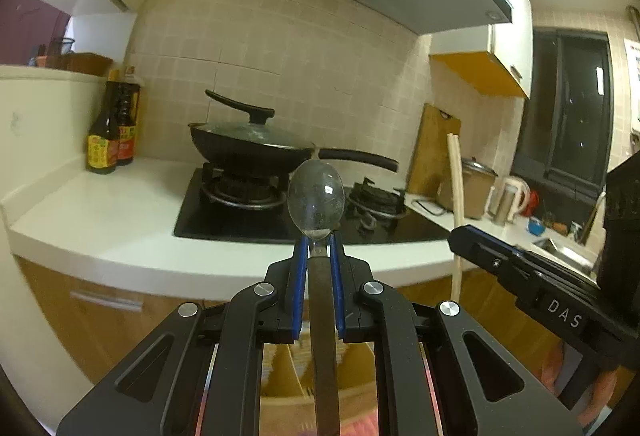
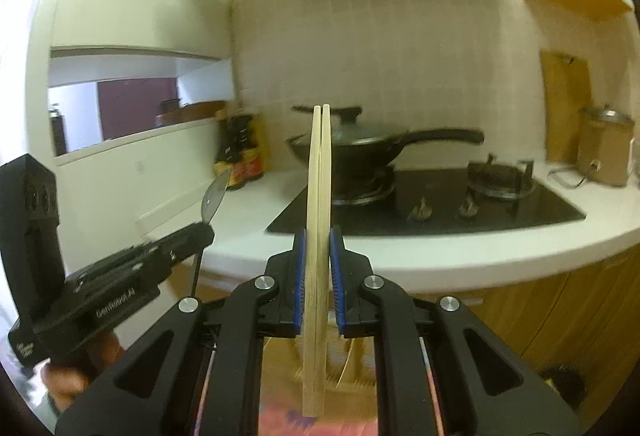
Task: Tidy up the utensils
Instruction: 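Carry the spoon in the left tool while the right tool carries chopsticks to the basket, then open both tools over the basket to drop the spoon and chopsticks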
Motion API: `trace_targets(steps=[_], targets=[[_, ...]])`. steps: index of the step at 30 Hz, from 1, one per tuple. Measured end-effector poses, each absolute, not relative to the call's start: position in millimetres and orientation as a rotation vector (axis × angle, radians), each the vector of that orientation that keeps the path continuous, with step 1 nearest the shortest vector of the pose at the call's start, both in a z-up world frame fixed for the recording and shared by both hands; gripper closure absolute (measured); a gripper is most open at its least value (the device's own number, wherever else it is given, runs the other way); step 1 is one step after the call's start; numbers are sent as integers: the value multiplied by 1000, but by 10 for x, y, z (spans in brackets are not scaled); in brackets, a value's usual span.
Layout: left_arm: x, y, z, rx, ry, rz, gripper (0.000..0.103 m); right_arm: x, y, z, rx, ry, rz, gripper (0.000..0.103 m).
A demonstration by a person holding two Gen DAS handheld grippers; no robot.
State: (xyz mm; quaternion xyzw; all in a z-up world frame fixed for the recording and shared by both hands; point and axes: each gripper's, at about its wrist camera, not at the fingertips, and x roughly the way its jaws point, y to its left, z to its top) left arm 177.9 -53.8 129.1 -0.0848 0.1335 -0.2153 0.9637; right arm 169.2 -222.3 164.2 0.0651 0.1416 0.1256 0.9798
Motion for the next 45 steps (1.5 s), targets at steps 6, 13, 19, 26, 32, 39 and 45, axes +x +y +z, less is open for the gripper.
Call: trace_targets(steps=[6, 13, 19, 26, 32, 39, 45], targets=[[2074, -559, 1031, -178, 249, -390, 93, 2009, -2129, 1436, 38, 255, 145, 94], [2195, -630, 810, -131, 233, -336, 93, 2072, -2142, 1205, -14, 250, 86, 93], [2130, -552, 746, -140, 247, -359, 87, 1990, -2177, 1126, -12, 268, 103, 92], [1813, -350, 805, -184, 273, -396, 50, 1599, -2305, 1163, 26, 309, 160, 71], [1296, -197, 955, -202, 295, -436, 38, 1082, -2398, 1251, 32, 353, 177, 61], [636, -209, 1004, -149, 392, -449, 37, 607, -2433, 1105, 58, 571, 219, 61], [275, -162, 585, -116, 569, -410, 37, 208, -2439, 542, 107, 766, 241, 61]])
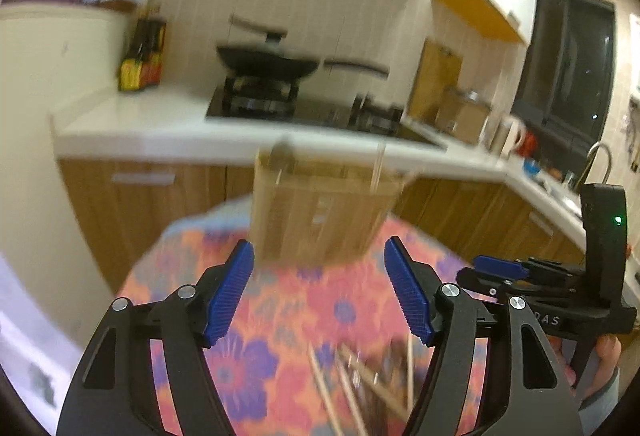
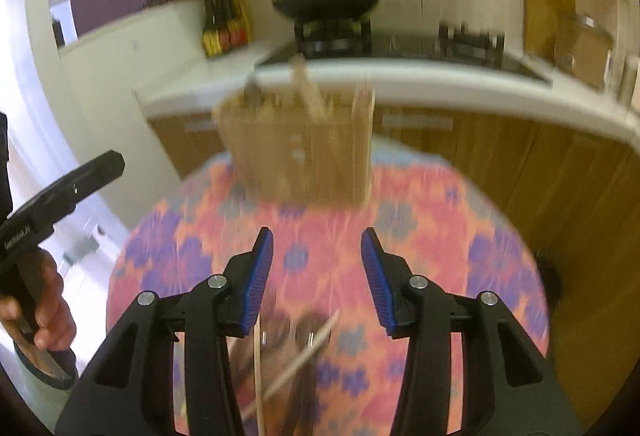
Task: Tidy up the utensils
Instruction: 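Open both tools over the basket to drop the spoon and chopsticks, then grasp a single chopstick with the right tool while the left tool grasps another chopstick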
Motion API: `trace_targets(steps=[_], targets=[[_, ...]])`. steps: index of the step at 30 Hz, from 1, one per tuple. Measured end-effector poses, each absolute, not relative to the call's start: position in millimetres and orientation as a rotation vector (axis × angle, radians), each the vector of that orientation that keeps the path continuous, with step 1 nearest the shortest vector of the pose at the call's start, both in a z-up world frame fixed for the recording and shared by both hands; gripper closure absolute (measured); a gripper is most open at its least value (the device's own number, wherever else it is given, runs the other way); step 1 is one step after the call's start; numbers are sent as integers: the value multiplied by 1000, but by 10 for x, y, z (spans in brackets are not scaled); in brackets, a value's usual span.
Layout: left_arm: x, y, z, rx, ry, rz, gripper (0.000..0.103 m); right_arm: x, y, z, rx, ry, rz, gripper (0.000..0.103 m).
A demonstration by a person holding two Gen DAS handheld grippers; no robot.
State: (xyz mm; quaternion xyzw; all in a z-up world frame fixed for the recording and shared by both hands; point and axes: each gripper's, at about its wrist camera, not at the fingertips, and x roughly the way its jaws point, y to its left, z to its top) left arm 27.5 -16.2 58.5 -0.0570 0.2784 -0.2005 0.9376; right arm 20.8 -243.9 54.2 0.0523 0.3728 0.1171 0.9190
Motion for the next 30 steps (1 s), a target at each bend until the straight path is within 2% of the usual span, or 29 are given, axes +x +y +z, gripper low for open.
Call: trace_targets(steps=[2, 6, 11, 14, 26, 30], targets=[[237, -135, 419, -115, 628, -404, 39, 113, -2411, 336, 129, 826, 263, 61], [176, -138, -47, -99, 792, -418, 40, -65, -2252, -82, 135, 944, 317, 68], [132, -244, -403, -34, 893, -418, 54, -178, -1967, -325, 76, 1005, 360, 73], [110, -330, -557, 9, 951, -439, 62, -179, -1807, -387, 25, 1026, 378, 84], [117, -588, -740, 109, 1010, -436, 62, -95, -1683, -565, -61, 1065, 349, 101], [131, -638, -743, 163, 1001, -400, 70, -108, -1799, -471, 1, 1042, 363, 101]])
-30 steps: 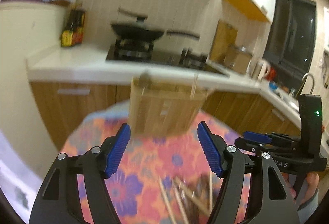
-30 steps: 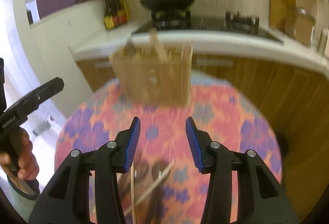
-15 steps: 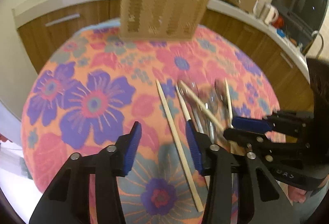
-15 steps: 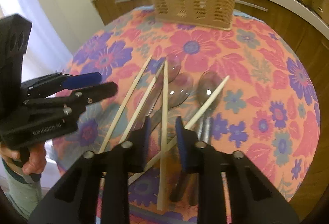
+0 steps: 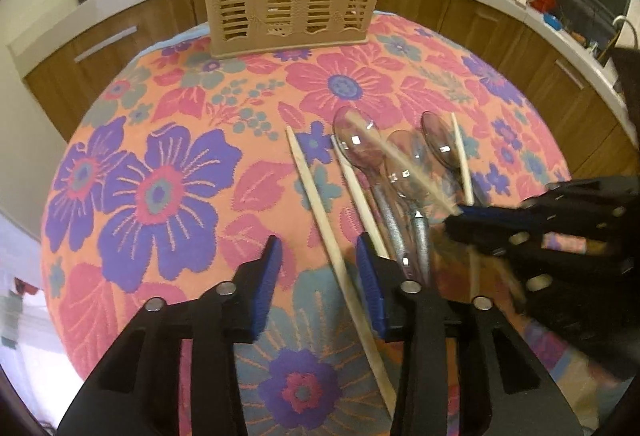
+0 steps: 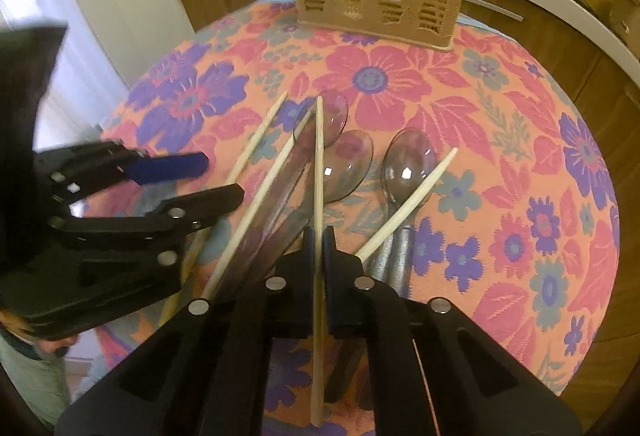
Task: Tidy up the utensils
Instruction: 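Grasp a single chopstick with the right tool while the left tool grasps another chopstick, then lift and carry both chopsticks in the two tools to the basket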
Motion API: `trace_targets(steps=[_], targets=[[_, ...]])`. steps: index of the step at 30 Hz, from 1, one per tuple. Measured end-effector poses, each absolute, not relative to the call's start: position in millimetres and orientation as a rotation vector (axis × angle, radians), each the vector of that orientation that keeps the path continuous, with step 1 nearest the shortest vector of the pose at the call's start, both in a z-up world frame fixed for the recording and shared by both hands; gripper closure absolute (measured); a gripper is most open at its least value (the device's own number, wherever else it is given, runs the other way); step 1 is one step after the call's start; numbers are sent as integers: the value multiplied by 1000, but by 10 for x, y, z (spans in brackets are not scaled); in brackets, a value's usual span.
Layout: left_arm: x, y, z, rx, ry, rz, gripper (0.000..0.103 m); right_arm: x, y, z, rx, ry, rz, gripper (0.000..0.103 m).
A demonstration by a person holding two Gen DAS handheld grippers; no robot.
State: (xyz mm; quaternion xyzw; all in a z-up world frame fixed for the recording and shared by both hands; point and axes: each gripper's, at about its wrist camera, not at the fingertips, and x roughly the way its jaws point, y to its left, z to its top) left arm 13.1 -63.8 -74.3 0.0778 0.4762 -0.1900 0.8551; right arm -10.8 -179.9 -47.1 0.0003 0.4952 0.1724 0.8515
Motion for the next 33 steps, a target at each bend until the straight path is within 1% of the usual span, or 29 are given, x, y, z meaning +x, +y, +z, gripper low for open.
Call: trace_targets(steps=[6, 13, 14, 15, 18, 19, 23, 30, 32, 33], targets=[[155, -568, -736, 114, 1004, -411, 70, -122, -2204, -266, 74, 983, 300, 100], [126, -778, -768, 271, 986, -355, 71, -21, -2596, -490, 101, 1064, 180, 100], [118, -799, -771, 288, 982, -351, 76, -8, -2626, -529, 97, 1076, 166, 100], [92, -841, -768, 306, 974, -362, 86, 4, -2646, -561, 93, 1086, 156, 100], [82, -857, -770, 320, 960, -343, 98, 10, -2701, -632, 107, 1113, 155, 100], [86, -839, -766, 309, 959, -342, 99, 10, -2713, -642, 112, 1118, 158, 100], [125, -643, -737, 193, 985, -379, 99, -6, -2748, -665, 119, 1130, 163, 100], [133, -375, -726, 114, 1020, -414, 98, -55, -2849, -657, 155, 1182, 194, 100], [124, -371, -729, 107, 1027, -429, 98, -17, -2859, -660, 170, 1200, 209, 98], [111, -384, -727, 108, 1029, -446, 98, 13, -2877, -659, 188, 1212, 222, 94]])
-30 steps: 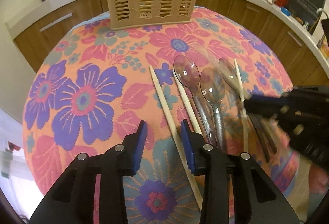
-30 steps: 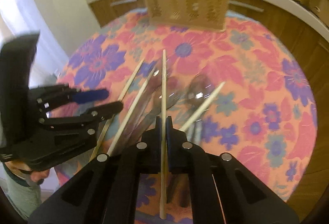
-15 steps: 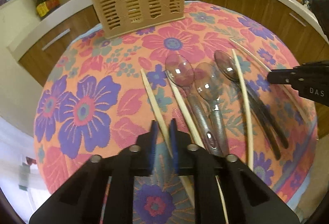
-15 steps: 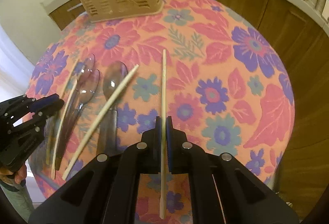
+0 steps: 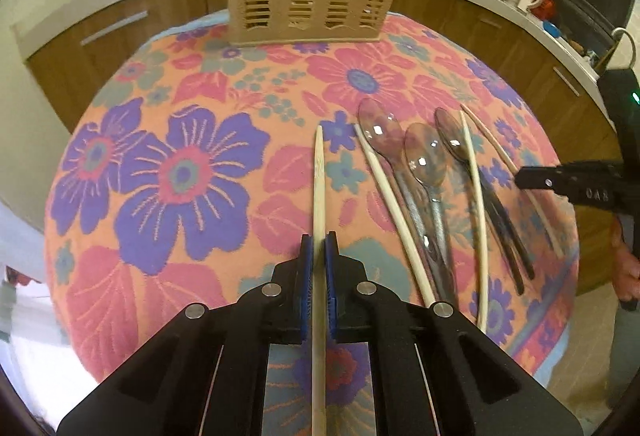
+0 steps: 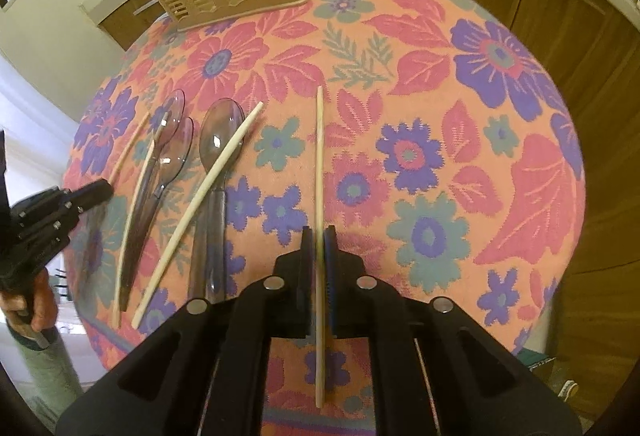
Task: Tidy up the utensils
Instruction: 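Lift and carry both chopsticks in the two tools to the basket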
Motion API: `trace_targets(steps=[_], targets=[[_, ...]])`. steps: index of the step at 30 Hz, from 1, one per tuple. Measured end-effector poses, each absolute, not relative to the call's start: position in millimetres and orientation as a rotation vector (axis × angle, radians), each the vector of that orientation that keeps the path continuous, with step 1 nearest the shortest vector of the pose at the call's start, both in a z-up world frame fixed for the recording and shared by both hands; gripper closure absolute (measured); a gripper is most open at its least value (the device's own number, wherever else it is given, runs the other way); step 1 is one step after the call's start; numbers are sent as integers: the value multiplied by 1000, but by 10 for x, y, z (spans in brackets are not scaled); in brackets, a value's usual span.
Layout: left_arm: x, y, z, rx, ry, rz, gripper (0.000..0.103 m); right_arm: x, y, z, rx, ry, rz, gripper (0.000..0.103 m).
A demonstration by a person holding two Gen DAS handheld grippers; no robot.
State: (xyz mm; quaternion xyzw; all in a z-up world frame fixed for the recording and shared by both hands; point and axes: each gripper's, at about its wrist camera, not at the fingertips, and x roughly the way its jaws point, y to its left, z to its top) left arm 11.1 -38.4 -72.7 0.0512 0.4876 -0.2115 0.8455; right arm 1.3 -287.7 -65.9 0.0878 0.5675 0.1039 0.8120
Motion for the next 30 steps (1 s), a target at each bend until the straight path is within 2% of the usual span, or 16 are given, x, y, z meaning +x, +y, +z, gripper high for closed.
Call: trace_targets(steps=[3, 8, 12, 14, 16, 18, 19, 21, 22, 30], targets=[[79, -418, -727, 105, 1029, -464, 97, 98, -2881, -627, 183, 1216, 207, 86], [118, -462, -707, 122, 1042, -459, 86, 240, -2757, -628, 94, 1236, 202, 86], [219, -529, -719, 192, 1084, -459, 86, 337, -2658, -627, 25, 1269, 196, 86], [259, -604, -716, 248, 1100, -461, 86, 372, -2624, -637, -5, 1295, 185, 89], [260, -699, -717, 312, 1104, -447, 86, 380, -2579, -634, -42, 1309, 176, 100], [264, -773, -720, 340, 1115, -416, 85, 387, -2578, -633, -30, 1317, 185, 100], [265, -803, -716, 349, 1119, -397, 85, 393, -2587, -631, -23, 1317, 187, 101], [276, -826, -712, 341, 1116, -390, 97, 392, -2601, -624, -11, 1301, 185, 101], [282, -827, -713, 338, 1111, -385, 99, 396, -2596, -618, -6, 1292, 186, 101], [303, -693, -496, 169, 999, -427, 99, 197, -2842, -198, 34, 1119, 243, 101]])
